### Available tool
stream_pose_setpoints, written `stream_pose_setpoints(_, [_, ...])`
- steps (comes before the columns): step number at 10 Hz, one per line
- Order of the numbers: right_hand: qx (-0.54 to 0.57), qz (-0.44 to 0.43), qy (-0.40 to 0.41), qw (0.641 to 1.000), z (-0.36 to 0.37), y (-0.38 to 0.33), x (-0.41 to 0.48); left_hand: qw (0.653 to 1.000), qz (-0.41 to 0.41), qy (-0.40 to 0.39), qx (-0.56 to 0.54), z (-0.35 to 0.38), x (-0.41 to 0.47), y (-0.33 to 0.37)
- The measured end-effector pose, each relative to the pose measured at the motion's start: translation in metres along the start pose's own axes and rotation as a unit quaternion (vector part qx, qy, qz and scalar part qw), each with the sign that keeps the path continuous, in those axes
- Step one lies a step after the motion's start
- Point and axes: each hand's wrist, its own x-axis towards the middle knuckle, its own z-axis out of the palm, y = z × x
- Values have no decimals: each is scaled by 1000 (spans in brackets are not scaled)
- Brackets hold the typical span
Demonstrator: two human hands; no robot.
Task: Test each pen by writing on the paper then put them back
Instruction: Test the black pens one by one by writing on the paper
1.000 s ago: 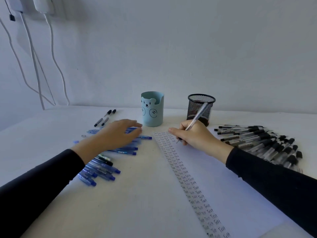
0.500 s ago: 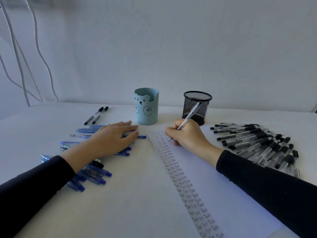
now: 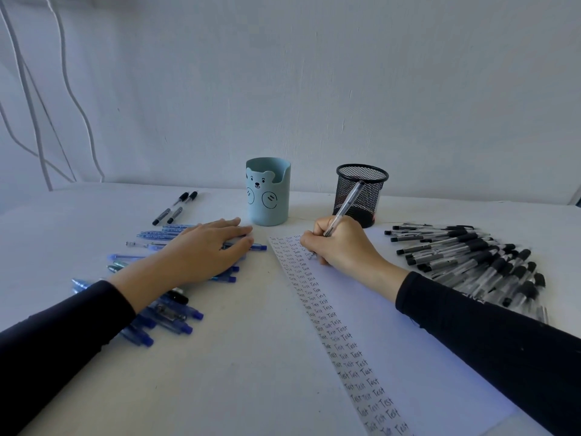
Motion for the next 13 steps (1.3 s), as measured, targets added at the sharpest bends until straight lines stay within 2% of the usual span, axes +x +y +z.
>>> stream_pose_setpoints(10, [-14,-31,29,999,-1,5,3,1000,-1,-4,5,-1,-2,1])
stream_pose_setpoints(13, [-11,-12,29,999,-2,5,2,1000,1,-7,7,-2,-2,2])
